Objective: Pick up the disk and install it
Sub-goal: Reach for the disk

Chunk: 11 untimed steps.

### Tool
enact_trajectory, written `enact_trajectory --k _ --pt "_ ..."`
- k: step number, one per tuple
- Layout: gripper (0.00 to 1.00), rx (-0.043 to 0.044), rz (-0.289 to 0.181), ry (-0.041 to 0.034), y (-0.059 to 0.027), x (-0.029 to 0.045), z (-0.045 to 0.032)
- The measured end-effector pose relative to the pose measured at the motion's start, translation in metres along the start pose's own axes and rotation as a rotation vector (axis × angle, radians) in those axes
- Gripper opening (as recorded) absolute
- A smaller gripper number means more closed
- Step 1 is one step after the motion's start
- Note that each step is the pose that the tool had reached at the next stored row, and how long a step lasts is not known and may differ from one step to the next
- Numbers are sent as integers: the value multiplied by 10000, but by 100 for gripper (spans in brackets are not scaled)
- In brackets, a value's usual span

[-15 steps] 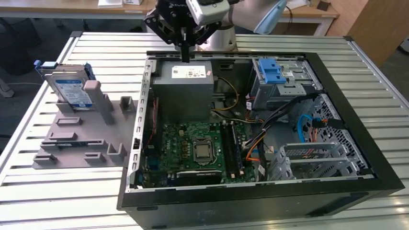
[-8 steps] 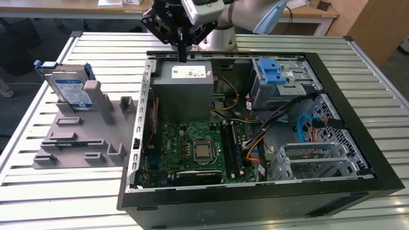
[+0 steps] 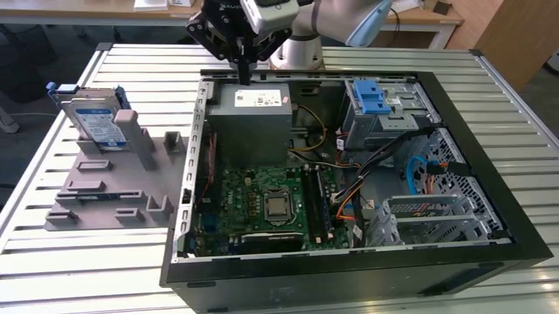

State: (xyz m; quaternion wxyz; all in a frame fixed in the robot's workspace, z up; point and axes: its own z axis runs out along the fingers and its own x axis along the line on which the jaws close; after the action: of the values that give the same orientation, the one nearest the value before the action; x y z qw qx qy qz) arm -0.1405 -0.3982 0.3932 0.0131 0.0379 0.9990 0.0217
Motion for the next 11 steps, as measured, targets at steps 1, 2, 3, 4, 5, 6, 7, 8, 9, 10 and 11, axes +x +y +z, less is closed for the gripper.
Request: enact_trajectory --k 1,2,3,4,5,6,7,8,9,10,11 --pt "11 0 -1 0 0 10 0" --pt "11 0 -1 0 0 20 0" --pt "11 0 -1 0 0 30 0" --pt "11 0 -1 0 0 40 0" --pt "11 0 -1 0 0 49 -1" --pt "11 1 0 0 0 61 -1" --pt "11 0 0 0 0 72 -1" --pt "11 0 0 0 1 83 -1" --pt "11 0 0 0 1 95 -1" --pt "11 0 0 0 2 107 -1" --pt "11 -1 0 -1 3 119 -1"
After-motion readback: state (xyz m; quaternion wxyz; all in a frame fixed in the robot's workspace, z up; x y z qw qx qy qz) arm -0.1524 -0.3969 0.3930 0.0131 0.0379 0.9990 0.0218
